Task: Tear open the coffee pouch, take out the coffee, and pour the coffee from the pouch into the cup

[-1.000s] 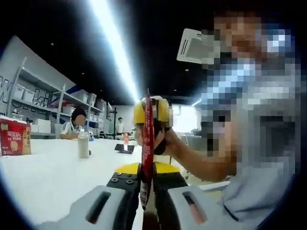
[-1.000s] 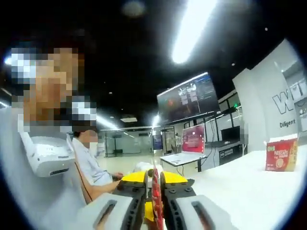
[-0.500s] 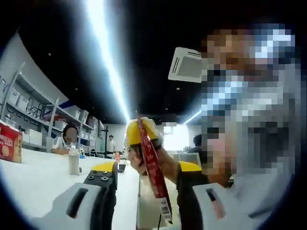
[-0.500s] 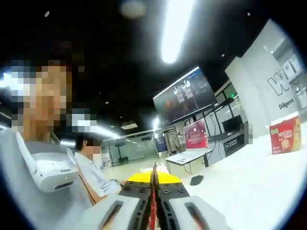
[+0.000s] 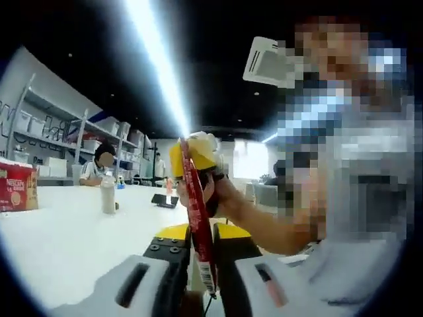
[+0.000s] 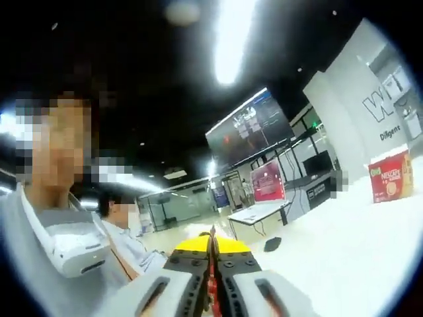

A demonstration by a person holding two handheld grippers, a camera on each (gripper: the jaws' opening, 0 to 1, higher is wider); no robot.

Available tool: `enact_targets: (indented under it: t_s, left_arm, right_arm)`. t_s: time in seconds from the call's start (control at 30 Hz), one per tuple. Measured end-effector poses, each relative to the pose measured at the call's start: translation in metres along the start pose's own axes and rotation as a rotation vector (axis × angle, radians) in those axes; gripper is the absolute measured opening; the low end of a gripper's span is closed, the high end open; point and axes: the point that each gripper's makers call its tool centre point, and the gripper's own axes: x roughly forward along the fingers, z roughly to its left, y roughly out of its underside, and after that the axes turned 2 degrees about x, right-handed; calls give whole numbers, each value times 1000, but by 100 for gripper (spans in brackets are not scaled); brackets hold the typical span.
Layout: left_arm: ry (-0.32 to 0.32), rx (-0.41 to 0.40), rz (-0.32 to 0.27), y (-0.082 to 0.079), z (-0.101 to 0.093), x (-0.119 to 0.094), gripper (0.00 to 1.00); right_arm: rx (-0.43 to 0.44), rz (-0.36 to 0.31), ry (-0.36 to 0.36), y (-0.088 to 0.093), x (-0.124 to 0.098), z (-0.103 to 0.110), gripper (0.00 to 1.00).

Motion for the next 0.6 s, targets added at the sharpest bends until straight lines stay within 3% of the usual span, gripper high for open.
enact_targets:
  t_s: [0.1, 0.17, 0.33, 0.47, 0.53, 0.6]
  left_arm:
    - [-43, -95, -22, -7, 3, -2, 12]
    - [30, -184, -45, -11, -6, -5, 12]
    - [4, -212, -98, -10, 3, -7, 12]
    - [13, -217, -79, -5, 2, -4, 12]
    - [7, -215, -61, -1, 3, -3, 12]
    - [-74, -180, -36, 6, 19, -4, 12]
  right_arm:
    - [-46, -48, -11, -9, 2, 3, 5]
    - [-54, -80, -69, -11, 1, 11, 9]
    - [-36, -89, -52, -10, -2, 2, 11]
    - [-35, -29, -44, 6, 3, 0, 13]
    - [-30, 2, -31, 13, 6, -2, 7]
    - [-51, 16, 53, 14, 3, -17, 6]
